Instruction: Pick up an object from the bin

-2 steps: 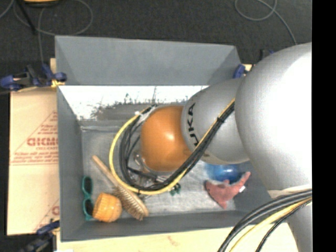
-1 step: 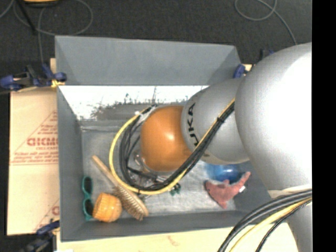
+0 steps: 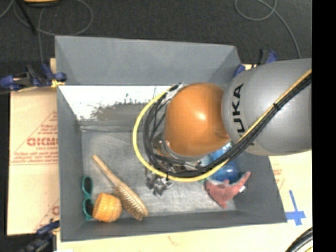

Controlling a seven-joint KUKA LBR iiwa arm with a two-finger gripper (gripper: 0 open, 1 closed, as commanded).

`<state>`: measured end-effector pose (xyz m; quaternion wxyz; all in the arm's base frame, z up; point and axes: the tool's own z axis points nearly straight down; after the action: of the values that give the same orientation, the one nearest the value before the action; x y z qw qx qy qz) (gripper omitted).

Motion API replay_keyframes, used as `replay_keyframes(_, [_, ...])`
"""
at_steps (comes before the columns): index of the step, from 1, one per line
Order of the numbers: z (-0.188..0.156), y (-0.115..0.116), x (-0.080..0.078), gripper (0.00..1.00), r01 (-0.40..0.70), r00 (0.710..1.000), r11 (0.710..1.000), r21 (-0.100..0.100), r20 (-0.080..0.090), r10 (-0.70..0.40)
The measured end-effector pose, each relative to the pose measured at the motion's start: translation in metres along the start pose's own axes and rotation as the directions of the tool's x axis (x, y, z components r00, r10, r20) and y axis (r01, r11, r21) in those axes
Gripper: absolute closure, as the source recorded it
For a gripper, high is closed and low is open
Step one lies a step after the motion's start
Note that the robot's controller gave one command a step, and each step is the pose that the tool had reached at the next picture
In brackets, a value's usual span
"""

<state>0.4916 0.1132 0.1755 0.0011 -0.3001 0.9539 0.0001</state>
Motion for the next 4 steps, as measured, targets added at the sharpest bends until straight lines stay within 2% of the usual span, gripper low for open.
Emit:
replay_keyframes(1, [0.0,0.0,0.0,1.0,0.0,1.0,1.0,0.0,0.0,0.0])
replay_keyframes(2, [-0.054,-0.001,0.001,1.0,-0.025,1.0,1.0,-0.002,-0.005,0.025])
replay_keyframes(3, [-0.037,-0.003,-0.003,1.0,-0.027,1.0,1.0,0.005,0.013,0.027])
replay_keyframes(4, [0.028,0.009,0.003,1.0,-0.027,1.0,1.0,0.0,0.003,0.027])
